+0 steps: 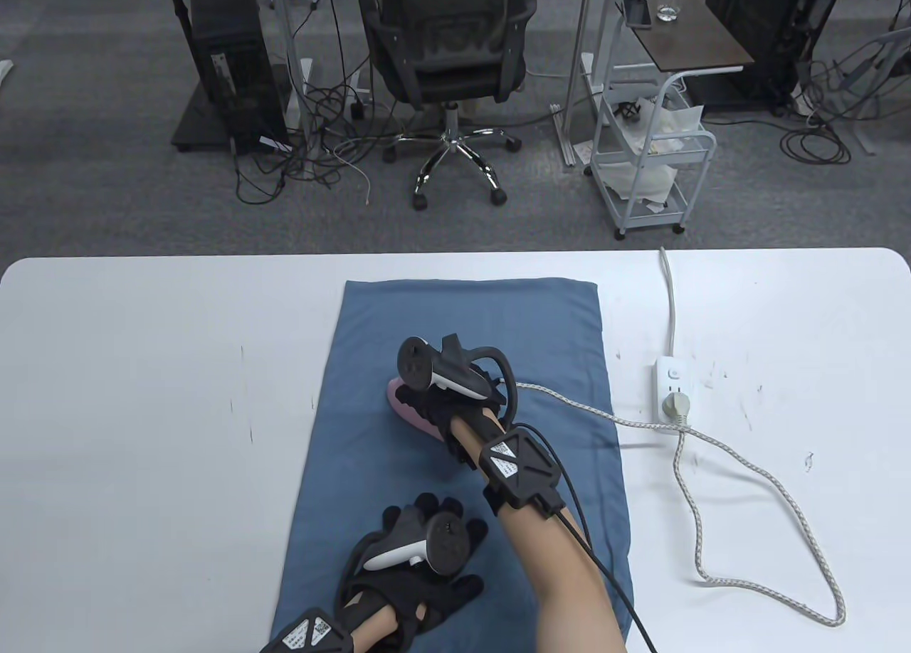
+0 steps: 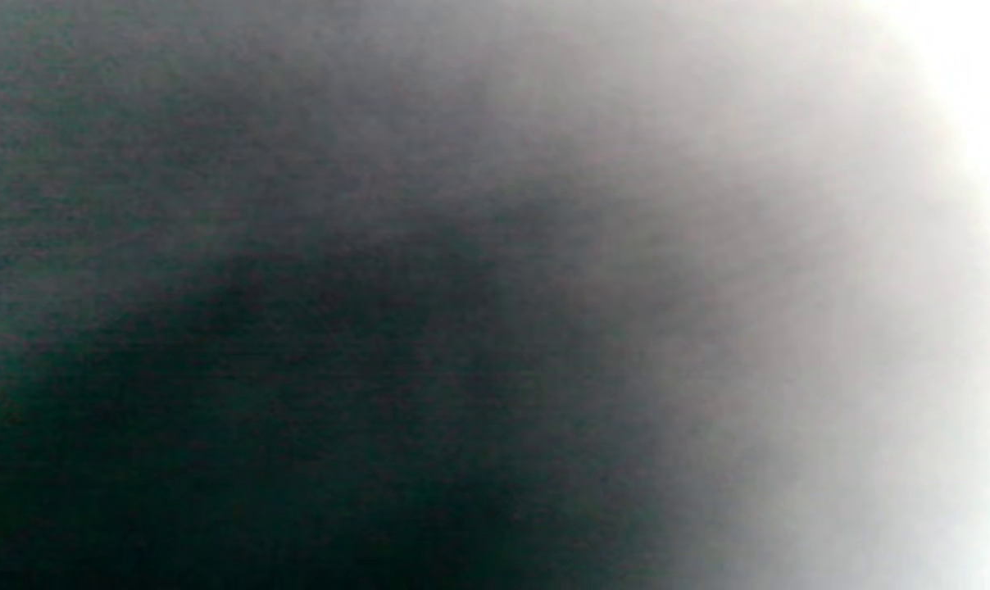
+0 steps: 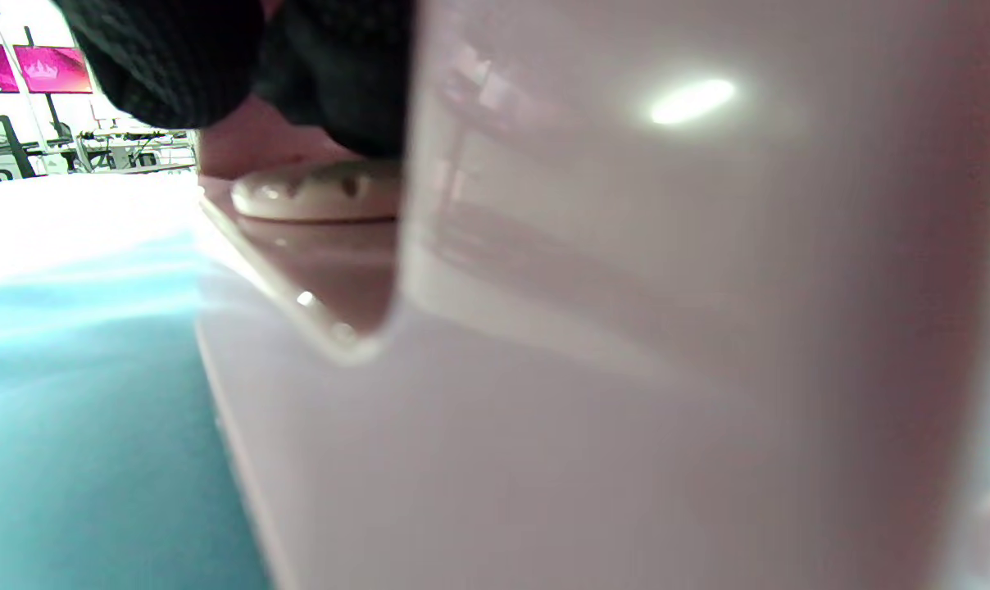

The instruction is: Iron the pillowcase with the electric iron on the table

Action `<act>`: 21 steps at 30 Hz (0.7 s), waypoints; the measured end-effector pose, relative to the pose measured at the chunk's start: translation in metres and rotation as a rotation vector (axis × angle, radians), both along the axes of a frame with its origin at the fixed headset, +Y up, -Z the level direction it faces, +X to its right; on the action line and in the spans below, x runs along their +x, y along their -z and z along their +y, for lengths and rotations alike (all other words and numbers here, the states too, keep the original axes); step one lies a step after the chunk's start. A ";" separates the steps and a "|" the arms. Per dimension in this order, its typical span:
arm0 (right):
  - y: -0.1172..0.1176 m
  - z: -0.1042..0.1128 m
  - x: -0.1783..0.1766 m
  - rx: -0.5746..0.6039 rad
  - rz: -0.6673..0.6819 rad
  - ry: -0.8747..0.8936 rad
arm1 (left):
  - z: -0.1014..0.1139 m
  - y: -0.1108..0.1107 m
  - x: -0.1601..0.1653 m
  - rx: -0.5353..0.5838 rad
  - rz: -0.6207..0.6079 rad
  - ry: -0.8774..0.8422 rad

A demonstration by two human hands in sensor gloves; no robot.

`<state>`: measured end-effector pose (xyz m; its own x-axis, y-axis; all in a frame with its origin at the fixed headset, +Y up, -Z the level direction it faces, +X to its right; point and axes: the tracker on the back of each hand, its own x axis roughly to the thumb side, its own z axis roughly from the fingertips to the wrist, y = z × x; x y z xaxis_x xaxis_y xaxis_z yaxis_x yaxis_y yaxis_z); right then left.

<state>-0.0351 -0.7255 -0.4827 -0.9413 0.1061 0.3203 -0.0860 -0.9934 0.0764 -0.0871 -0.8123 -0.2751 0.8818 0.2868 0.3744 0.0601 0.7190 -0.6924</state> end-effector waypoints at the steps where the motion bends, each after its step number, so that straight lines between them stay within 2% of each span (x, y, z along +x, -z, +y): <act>1: 0.000 0.001 0.001 0.003 0.005 0.010 | 0.000 0.000 0.000 0.000 0.000 -0.001; 3: -0.004 0.004 0.001 -0.026 0.049 0.022 | 0.000 0.000 0.000 0.000 0.000 -0.001; 8: -0.052 0.016 -0.006 0.032 0.295 0.040 | 0.000 0.000 0.000 0.000 -0.002 -0.001; 11: -0.074 0.013 -0.015 0.021 0.408 -0.003 | 0.000 0.000 0.000 0.000 -0.002 0.000; 13: -0.078 0.007 -0.023 0.005 0.442 -0.035 | 0.000 0.000 0.000 0.000 -0.002 0.000; 17: -0.067 0.002 -0.040 0.021 0.406 -0.040 | 0.000 0.000 0.000 -0.002 -0.002 0.001; 21: -0.031 0.001 -0.056 0.027 0.254 -0.050 | 0.000 -0.001 0.001 0.000 -0.002 0.001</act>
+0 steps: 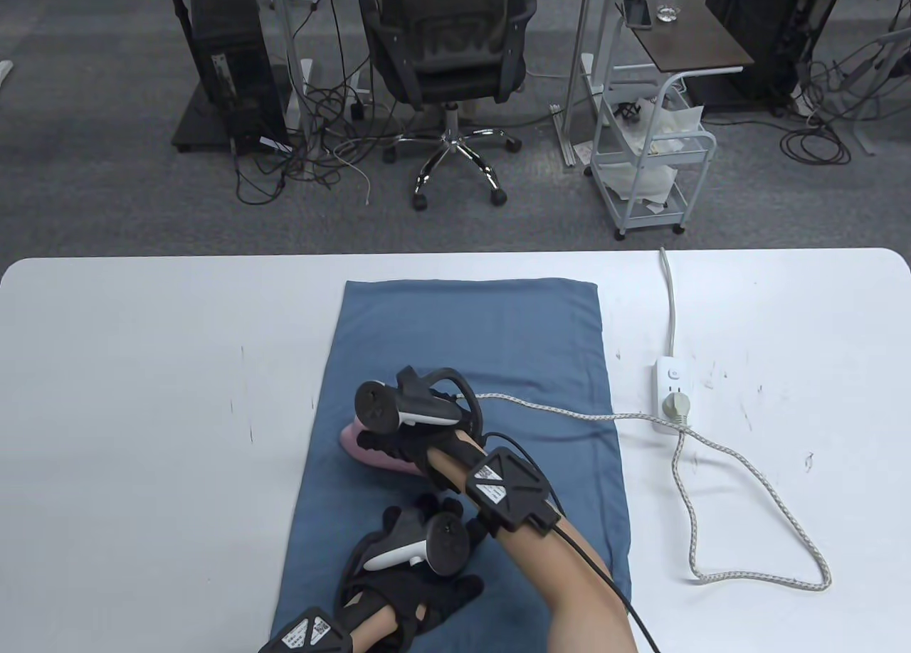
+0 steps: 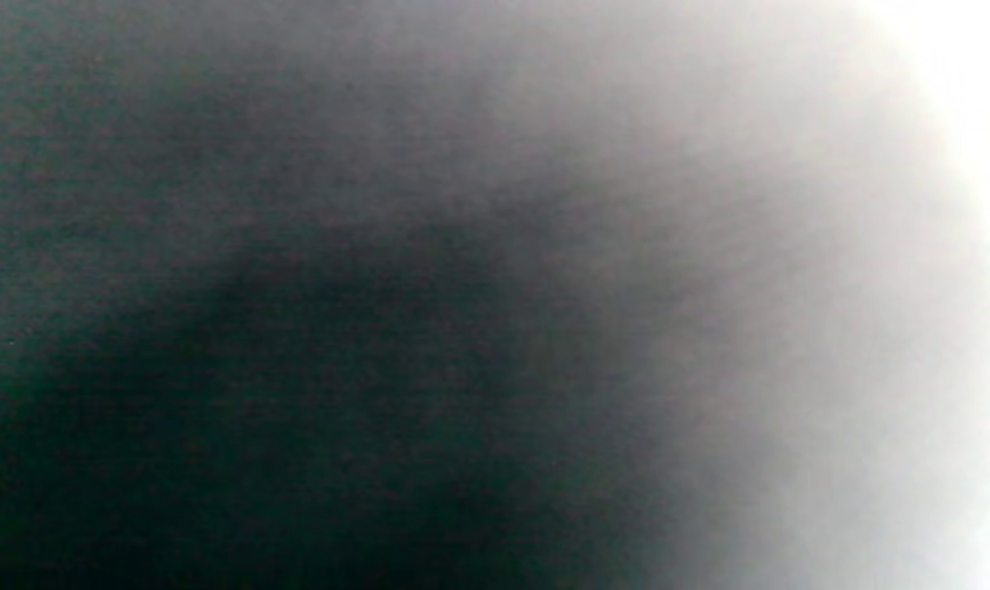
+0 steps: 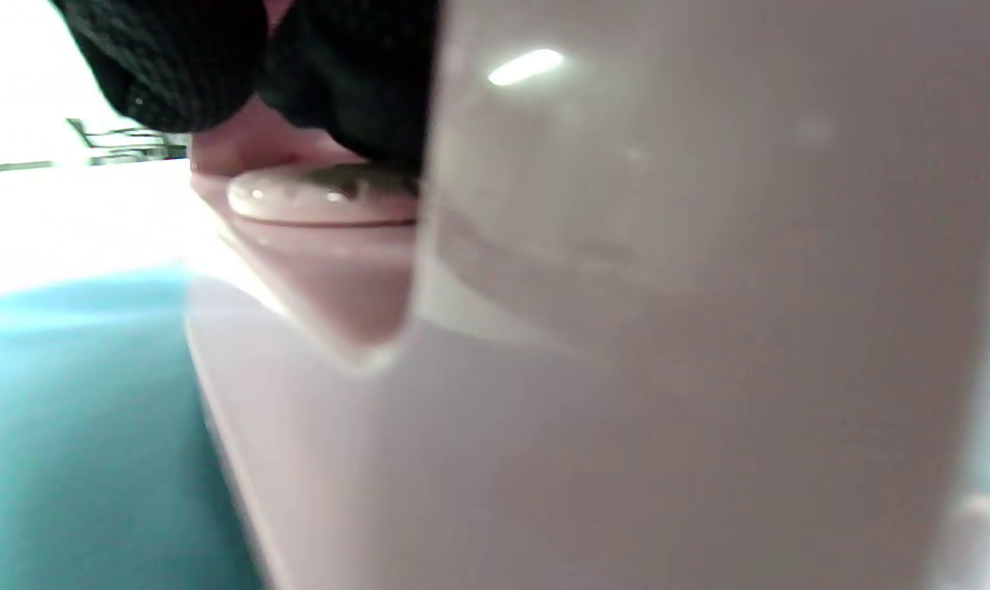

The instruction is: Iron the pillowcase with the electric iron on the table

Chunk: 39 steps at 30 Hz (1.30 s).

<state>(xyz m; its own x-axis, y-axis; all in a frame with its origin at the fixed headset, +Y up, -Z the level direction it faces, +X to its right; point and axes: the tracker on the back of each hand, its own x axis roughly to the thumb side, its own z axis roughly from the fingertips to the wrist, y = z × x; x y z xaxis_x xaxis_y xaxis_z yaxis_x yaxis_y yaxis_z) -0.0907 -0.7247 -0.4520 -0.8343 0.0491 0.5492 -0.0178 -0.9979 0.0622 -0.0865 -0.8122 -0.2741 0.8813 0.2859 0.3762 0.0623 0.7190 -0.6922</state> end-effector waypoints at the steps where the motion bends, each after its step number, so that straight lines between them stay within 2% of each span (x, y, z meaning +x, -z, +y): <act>1: 0.009 0.000 -0.002 0.003 -0.046 0.002 | 0.000 0.000 0.000 0.000 0.000 0.000; 5: 0.023 0.000 -0.004 -0.016 -0.138 0.005 | 0.000 0.000 0.000 0.000 0.001 0.000; 10: 0.017 0.000 0.004 -0.001 -0.175 -0.052 | 0.000 0.000 0.000 0.000 0.000 0.000; 14: 0.009 0.000 0.029 0.008 -0.234 -0.073 | 0.000 0.000 0.000 0.001 0.000 0.000; 20: -0.012 0.001 0.089 0.025 -0.292 -0.126 | 0.000 0.001 -0.001 0.001 0.001 0.001; 23: -0.023 0.000 0.126 0.085 -0.382 -0.164 | 0.000 0.001 -0.001 0.001 0.001 0.001; 31: -0.042 0.000 0.229 0.082 -0.658 -0.193 | 0.000 0.002 -0.001 0.001 0.001 0.002; 35: -0.043 0.000 0.257 0.101 -0.755 -0.213 | -0.001 0.002 -0.001 0.001 0.001 0.002; 39: -0.040 -0.001 0.267 0.088 -0.800 -0.178 | -0.001 0.002 -0.001 0.001 0.001 0.001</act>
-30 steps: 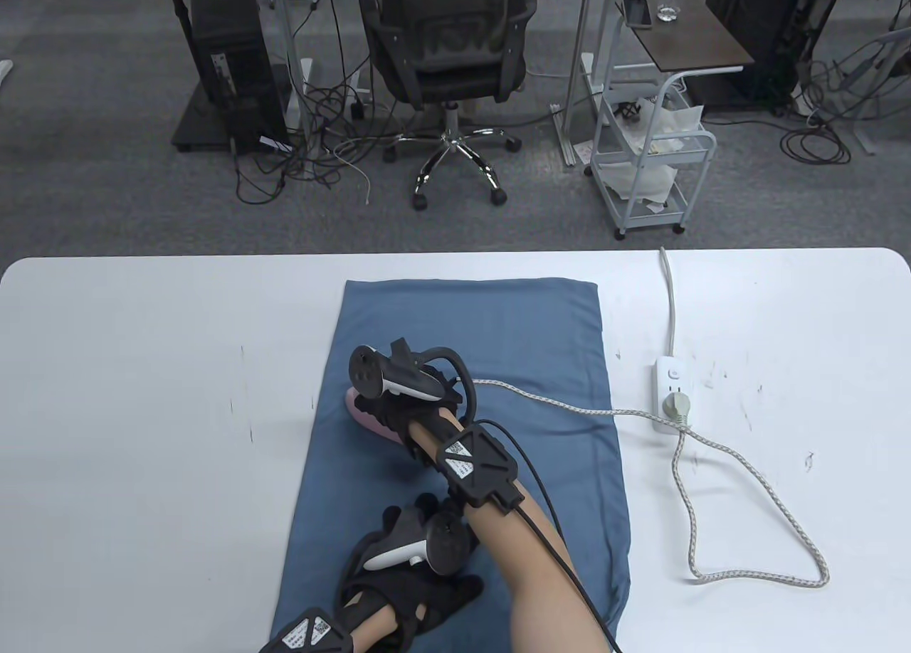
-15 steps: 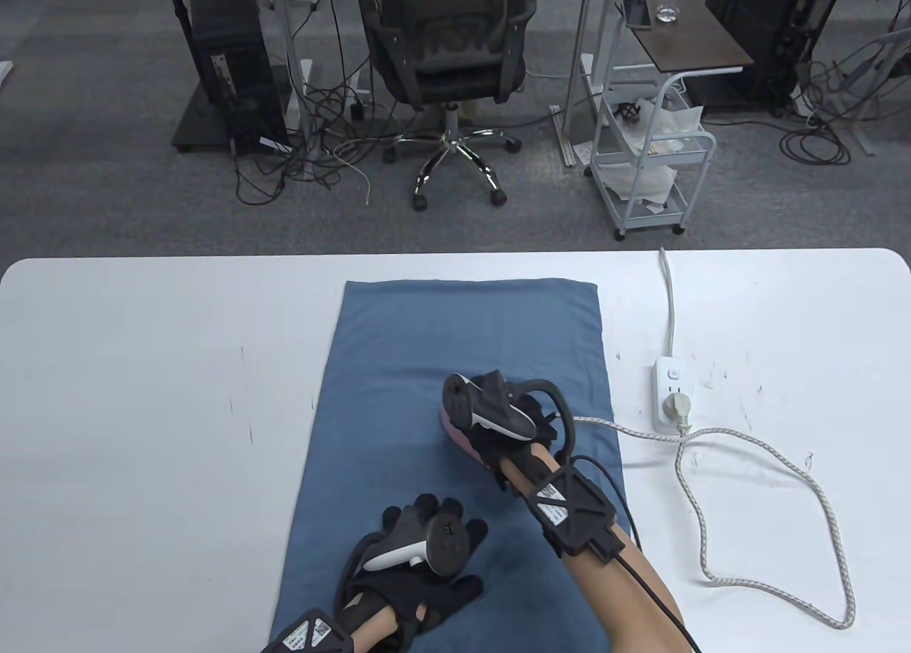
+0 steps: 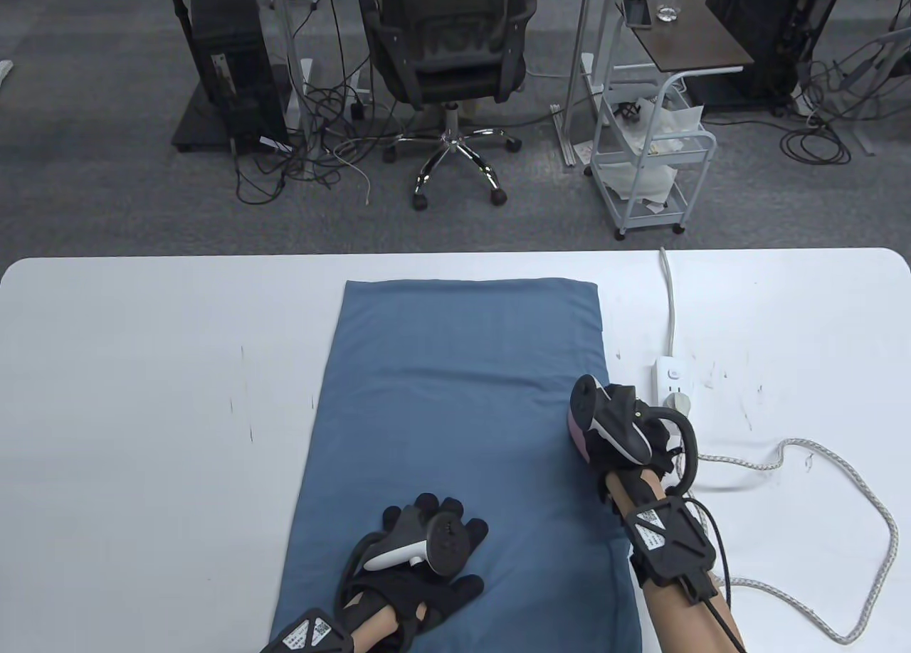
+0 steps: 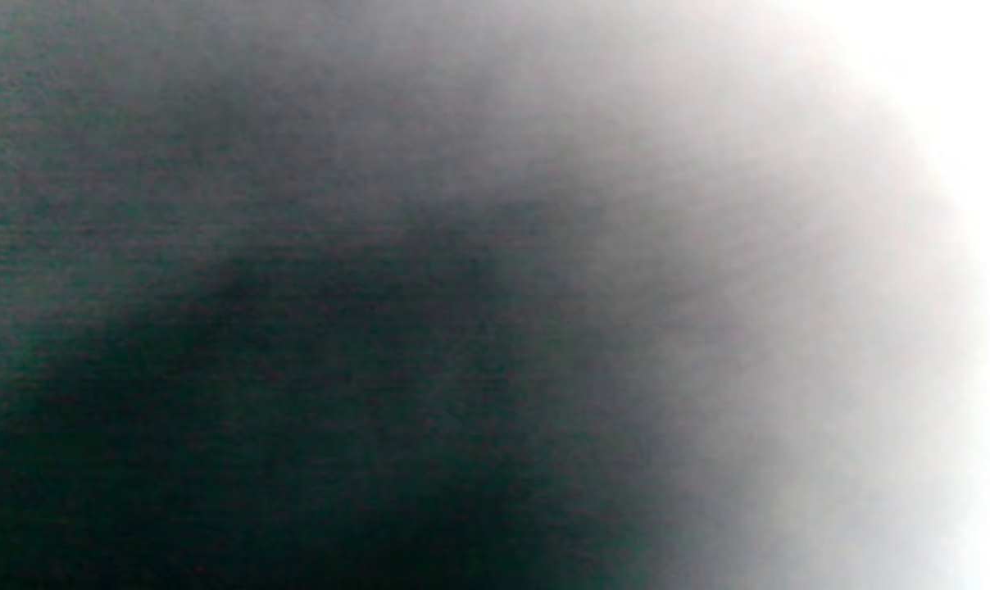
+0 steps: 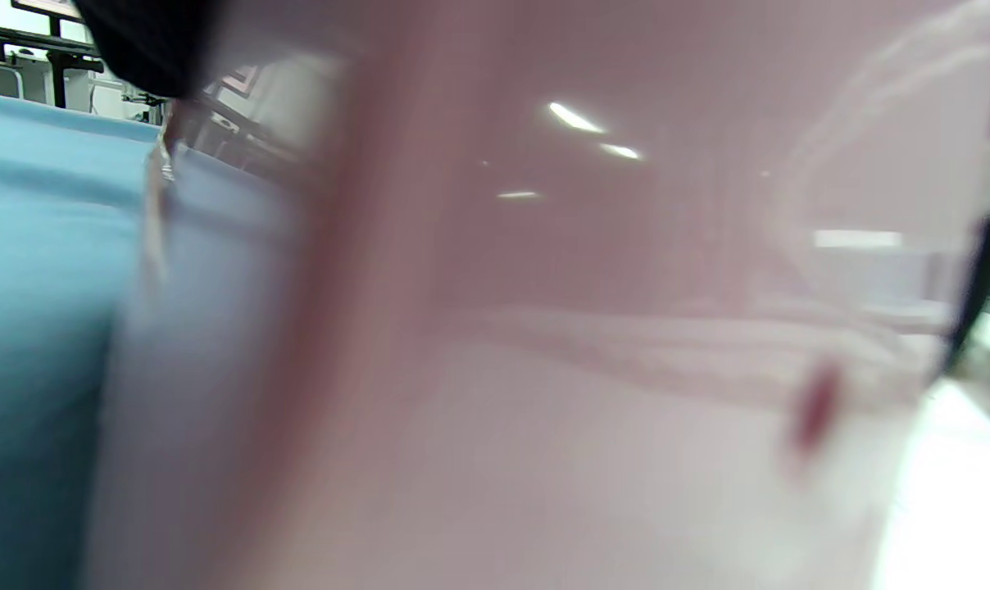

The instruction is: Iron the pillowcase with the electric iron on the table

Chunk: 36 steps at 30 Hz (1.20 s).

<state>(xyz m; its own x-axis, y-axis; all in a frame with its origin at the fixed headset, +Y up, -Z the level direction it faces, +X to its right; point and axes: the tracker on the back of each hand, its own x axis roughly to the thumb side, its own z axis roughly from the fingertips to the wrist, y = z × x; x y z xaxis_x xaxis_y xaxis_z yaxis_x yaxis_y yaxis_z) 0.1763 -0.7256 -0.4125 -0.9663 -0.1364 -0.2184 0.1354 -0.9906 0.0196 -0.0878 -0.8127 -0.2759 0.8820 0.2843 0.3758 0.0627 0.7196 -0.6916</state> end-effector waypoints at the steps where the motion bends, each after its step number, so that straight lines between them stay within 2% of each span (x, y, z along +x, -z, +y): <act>1: 0.000 0.000 0.002 0.001 -0.003 0.028 | 0.000 0.000 0.000 0.000 0.000 0.000; 6: -0.008 0.003 0.014 0.042 -0.003 0.195 | 0.000 0.000 0.000 0.000 0.000 0.000; 9: -0.026 0.016 0.015 0.107 0.042 0.257 | 0.000 0.000 0.000 0.000 0.000 0.000; 15: -0.080 0.057 0.009 0.185 0.204 0.399 | 0.000 0.000 0.000 0.000 0.000 0.000; 19: -0.104 0.072 0.006 0.225 0.272 0.410 | 0.000 0.000 0.000 0.000 0.000 0.000; 27: -0.115 0.075 0.011 0.249 0.298 0.420 | 0.001 0.001 0.000 0.006 0.002 -0.006; 28: -0.115 0.076 0.012 0.250 0.298 0.422 | 0.003 0.001 0.000 0.021 0.005 -0.010; 31: -0.116 0.079 0.016 0.254 0.298 0.432 | 0.019 0.005 0.003 0.169 -0.010 0.006; 36: -0.116 0.081 0.020 0.274 0.295 0.447 | 0.033 0.030 0.012 0.218 0.022 0.020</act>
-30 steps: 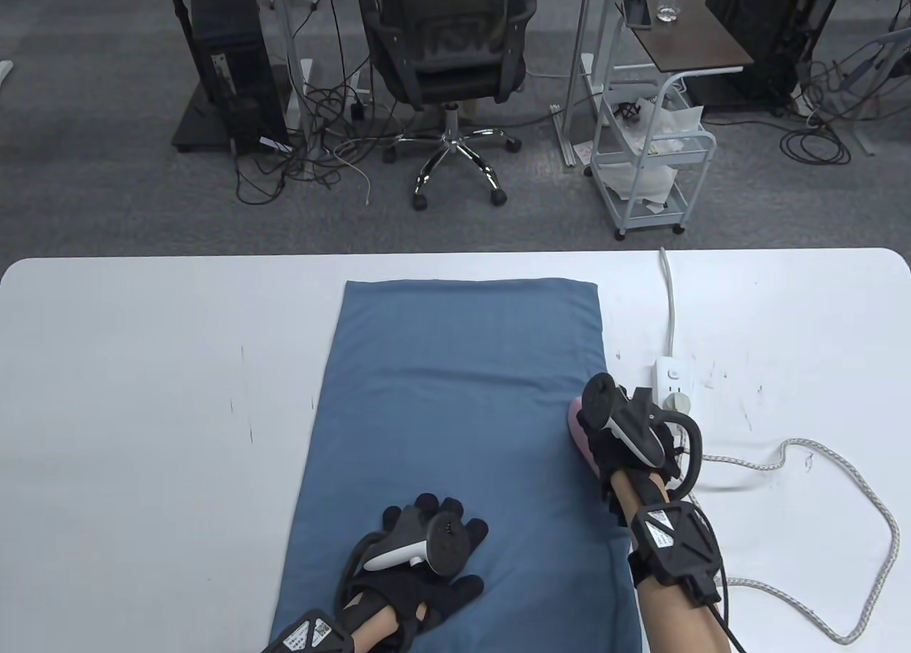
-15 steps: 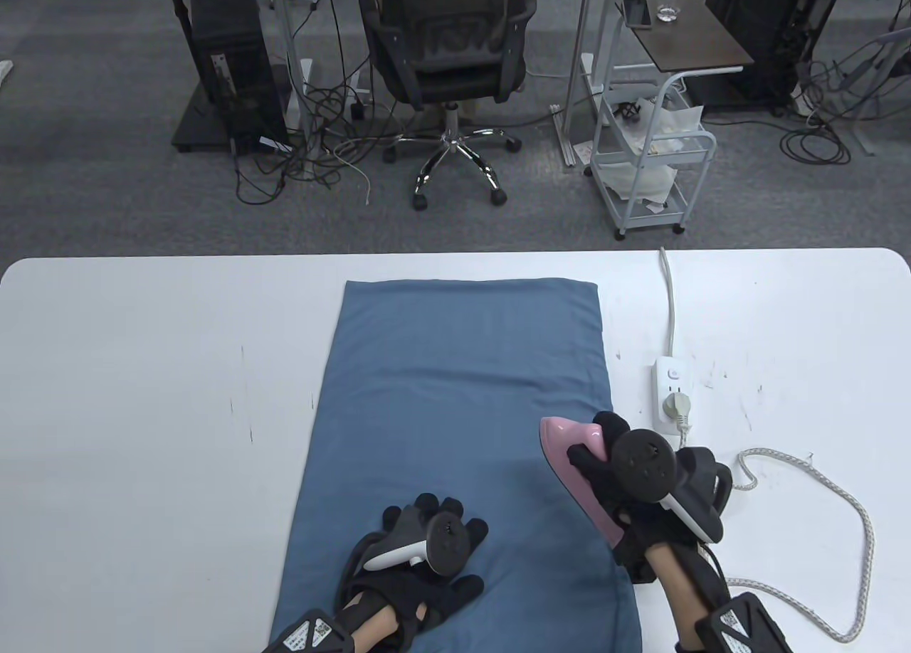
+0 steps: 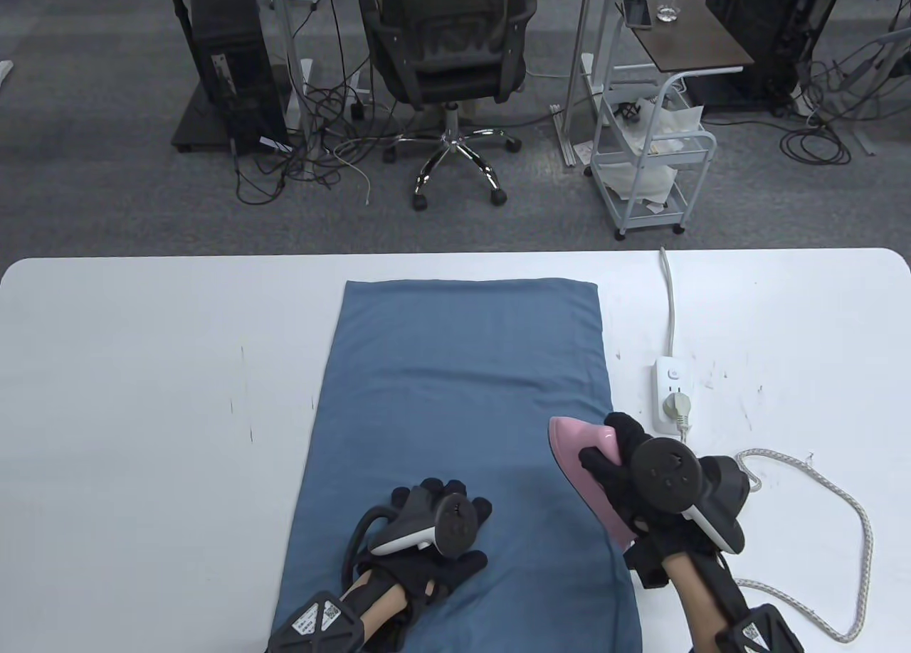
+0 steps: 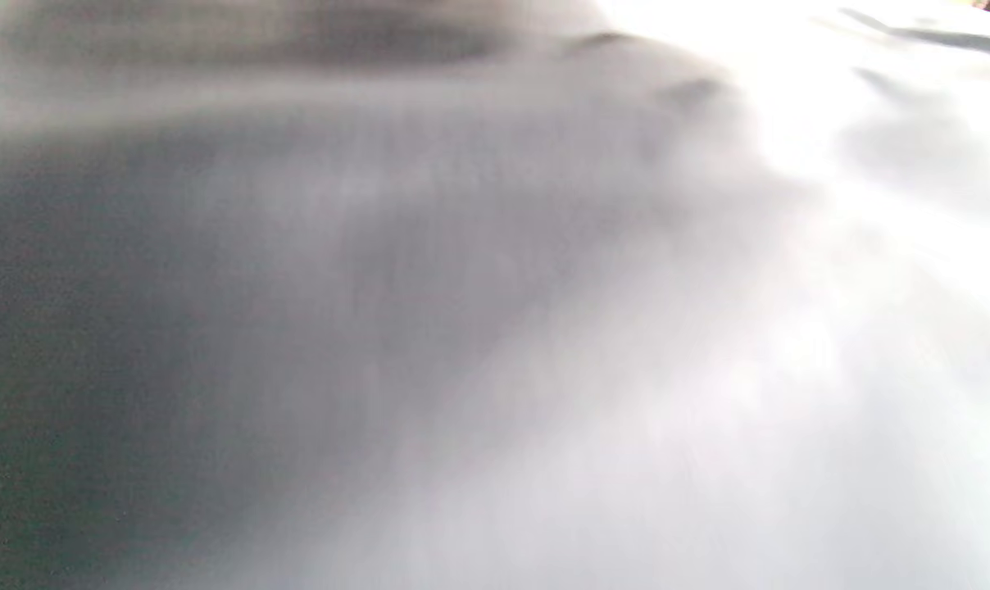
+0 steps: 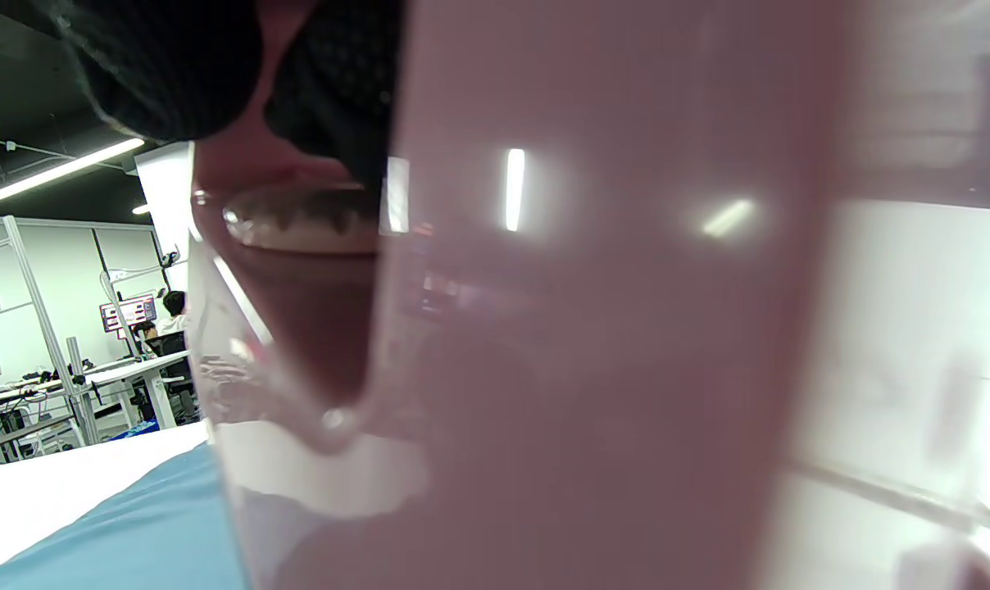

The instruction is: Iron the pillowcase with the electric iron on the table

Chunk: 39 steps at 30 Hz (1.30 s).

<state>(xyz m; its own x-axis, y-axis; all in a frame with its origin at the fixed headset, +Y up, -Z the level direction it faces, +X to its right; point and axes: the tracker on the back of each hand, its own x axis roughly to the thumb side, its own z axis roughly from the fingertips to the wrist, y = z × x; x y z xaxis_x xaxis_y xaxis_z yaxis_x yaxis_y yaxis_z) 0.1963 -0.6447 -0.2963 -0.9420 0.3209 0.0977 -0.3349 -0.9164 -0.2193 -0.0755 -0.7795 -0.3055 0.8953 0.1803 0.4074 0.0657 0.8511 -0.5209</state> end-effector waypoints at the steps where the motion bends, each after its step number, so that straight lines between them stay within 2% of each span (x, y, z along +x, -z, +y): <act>1: 0.000 0.000 0.000 -0.004 0.002 -0.004 | 0.000 0.005 0.001 0.000 0.005 0.009; 6: -0.001 0.001 0.002 -0.008 0.000 -0.014 | -0.005 0.041 0.010 -0.010 0.051 0.061; 9: -0.001 0.000 0.003 -0.011 -0.003 -0.007 | -0.014 0.053 0.012 -0.065 0.060 0.056; 13: -0.001 0.001 0.005 -0.014 -0.008 -0.005 | -0.025 0.058 0.006 -0.135 0.043 0.018; 16: -0.001 0.000 0.005 -0.017 -0.009 -0.003 | -0.028 0.052 0.000 -0.168 0.041 -0.009; 21: 0.003 -0.003 0.000 -0.029 0.003 -0.012 | -0.032 0.028 -0.007 -0.203 0.062 -0.027; 30: 0.013 -0.018 -0.031 -0.069 0.095 -0.080 | -0.034 -0.015 -0.018 -0.207 0.067 -0.023; 36: 0.035 -0.055 -0.075 -0.135 0.200 -0.263 | -0.034 -0.018 -0.019 -0.213 0.067 -0.025; 39: 0.045 -0.070 -0.086 -0.179 0.241 -0.283 | -0.035 -0.018 -0.019 -0.214 0.067 -0.025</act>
